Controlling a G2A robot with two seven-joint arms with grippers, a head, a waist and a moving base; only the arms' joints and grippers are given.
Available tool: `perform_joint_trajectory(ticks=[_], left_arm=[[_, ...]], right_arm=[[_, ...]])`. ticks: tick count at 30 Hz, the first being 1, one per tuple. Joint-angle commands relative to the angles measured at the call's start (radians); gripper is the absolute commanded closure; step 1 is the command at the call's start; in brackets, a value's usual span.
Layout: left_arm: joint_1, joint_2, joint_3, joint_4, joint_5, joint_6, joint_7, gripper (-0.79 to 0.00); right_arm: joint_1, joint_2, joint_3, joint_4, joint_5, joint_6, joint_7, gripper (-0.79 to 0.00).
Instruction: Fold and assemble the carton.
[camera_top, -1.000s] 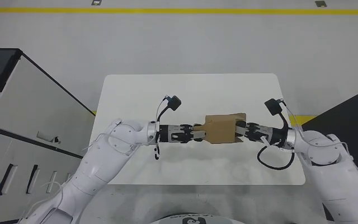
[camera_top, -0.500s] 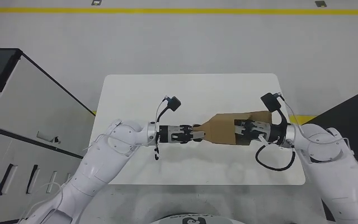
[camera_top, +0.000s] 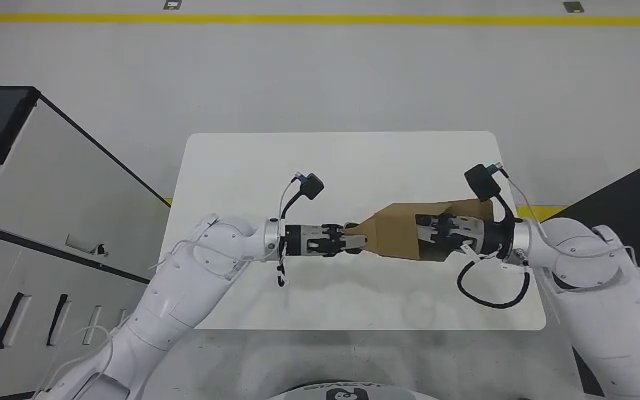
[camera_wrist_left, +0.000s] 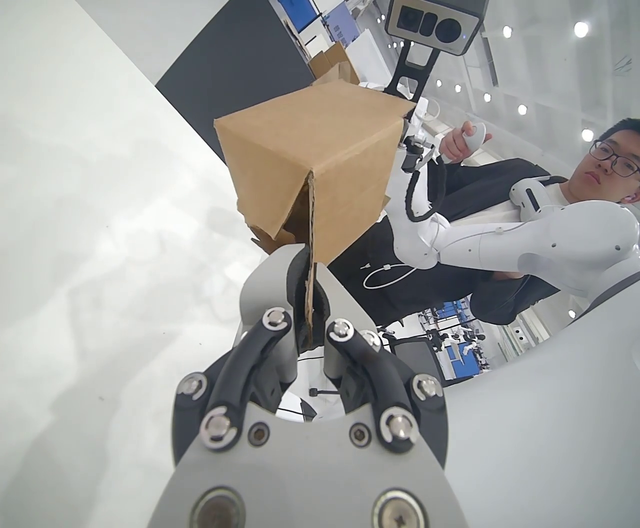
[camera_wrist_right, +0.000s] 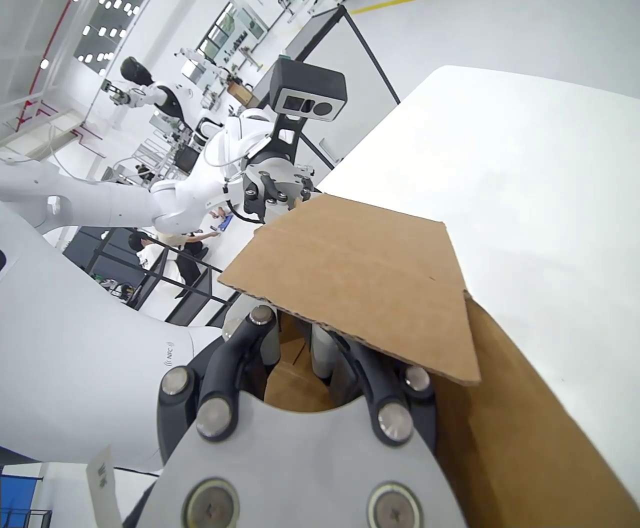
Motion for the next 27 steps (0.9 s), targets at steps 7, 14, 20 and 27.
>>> perform_joint_trajectory(ticks=[7,14,20,27], left_arm=[[0.007,0.002,-0.005,-0.007,-0.003,-0.008,-0.002,0.000],[0.010,0.003,-0.005,-0.009,-0.014,-0.018,-0.006,0.000],[0.009,0.003,-0.003,-0.008,-0.017,-0.022,-0.008,0.000],[0.011,0.004,-0.004,-0.009,-0.004,-0.014,-0.004,0.000]], right_arm=[[-0.007,0.004,0.002,-0.028,-0.092,0.051,-0.017,0.000],[-0.003,0.005,-0.022,-0.029,-0.150,0.103,-0.028,0.000],[0.016,0.001,-0.058,-0.029,-0.137,0.096,-0.059,0.000],[0.031,0.002,-0.057,-0.048,-0.102,0.058,-0.054,0.000]])
